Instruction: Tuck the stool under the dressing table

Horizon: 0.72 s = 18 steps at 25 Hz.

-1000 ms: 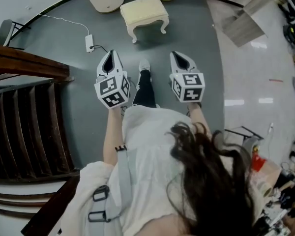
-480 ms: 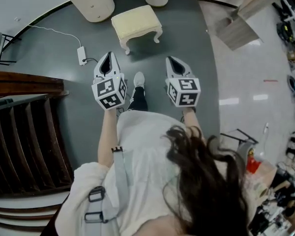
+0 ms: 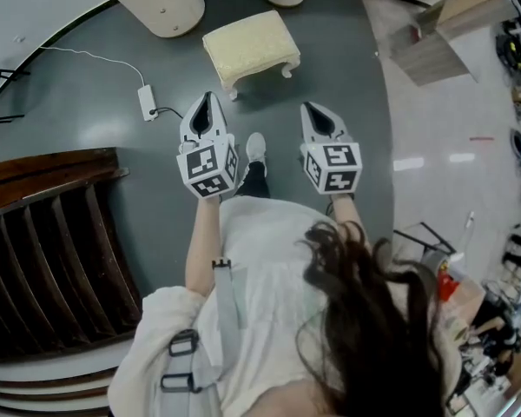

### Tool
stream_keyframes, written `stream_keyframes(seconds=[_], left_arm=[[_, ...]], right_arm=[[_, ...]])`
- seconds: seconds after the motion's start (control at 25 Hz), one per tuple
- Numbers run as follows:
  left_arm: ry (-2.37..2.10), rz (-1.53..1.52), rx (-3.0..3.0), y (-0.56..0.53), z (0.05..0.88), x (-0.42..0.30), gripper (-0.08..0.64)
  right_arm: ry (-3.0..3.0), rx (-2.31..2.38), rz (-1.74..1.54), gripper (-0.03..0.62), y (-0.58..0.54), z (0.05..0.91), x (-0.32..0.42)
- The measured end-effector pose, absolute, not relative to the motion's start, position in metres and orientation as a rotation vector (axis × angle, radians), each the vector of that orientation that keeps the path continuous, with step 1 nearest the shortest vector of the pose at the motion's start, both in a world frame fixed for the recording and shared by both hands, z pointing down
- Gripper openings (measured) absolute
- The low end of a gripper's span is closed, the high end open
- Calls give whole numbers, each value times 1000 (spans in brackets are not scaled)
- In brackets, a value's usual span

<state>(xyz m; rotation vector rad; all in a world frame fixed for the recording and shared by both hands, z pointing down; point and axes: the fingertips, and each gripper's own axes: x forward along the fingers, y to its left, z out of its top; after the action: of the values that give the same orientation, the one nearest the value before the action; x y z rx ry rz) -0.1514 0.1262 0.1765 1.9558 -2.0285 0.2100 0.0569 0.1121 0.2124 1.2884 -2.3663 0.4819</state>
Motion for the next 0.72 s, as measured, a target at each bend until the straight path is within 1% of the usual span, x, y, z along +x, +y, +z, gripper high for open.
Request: stream_keyframes(seconds=[0.2, 0.48, 0.72], left_arm=[[-2004, 217, 1962, 75, 184, -176, 3], [-1985, 222, 1998, 15, 176, -200, 4], [-1983, 212, 1985, -5, 178, -192, 3]], right_arm=[[-2356, 1280, 459, 0, 56, 212, 27], [-2340, 1287, 400, 0, 0, 201, 5], [-2360, 1314, 402, 0, -33, 192, 10]])
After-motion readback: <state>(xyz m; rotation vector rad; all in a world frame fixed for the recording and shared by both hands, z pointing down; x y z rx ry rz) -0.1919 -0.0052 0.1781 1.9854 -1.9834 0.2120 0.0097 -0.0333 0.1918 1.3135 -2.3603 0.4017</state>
